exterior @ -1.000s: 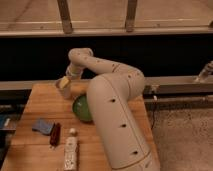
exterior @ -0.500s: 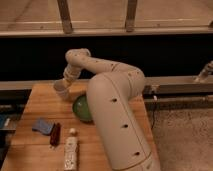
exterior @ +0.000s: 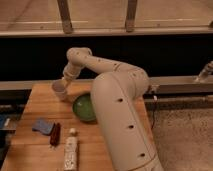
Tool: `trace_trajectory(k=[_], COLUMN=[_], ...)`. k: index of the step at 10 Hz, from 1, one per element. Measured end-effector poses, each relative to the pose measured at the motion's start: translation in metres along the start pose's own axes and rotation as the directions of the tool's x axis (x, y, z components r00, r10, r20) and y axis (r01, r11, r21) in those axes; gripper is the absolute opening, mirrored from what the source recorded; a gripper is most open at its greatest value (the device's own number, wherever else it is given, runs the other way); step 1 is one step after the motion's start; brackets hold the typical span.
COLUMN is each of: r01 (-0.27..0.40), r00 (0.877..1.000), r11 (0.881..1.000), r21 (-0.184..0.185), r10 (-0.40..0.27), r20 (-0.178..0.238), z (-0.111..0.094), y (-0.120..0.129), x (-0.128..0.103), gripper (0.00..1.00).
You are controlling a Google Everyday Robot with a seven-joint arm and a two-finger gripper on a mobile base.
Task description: Pick up the ceramic cup
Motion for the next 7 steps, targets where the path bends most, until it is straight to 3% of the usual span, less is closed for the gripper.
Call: trace_trajectory(k=[3,5,7], r01=[0.016,0.023,0.007], r00=[0.997,0.992,0.99], r11=[1.0,0.998,0.993], r21=[0.018,0.066,0.118], r10=[-0.017,-0.031,-0.023], r20=[0.074,0.118,0.139], z=[-0.039,-0.069,-0.091], y=[0.002,0.002,-0.006], x=[-0.013,-0.018,-0.007], gripper=[0.0,0.0,0.0])
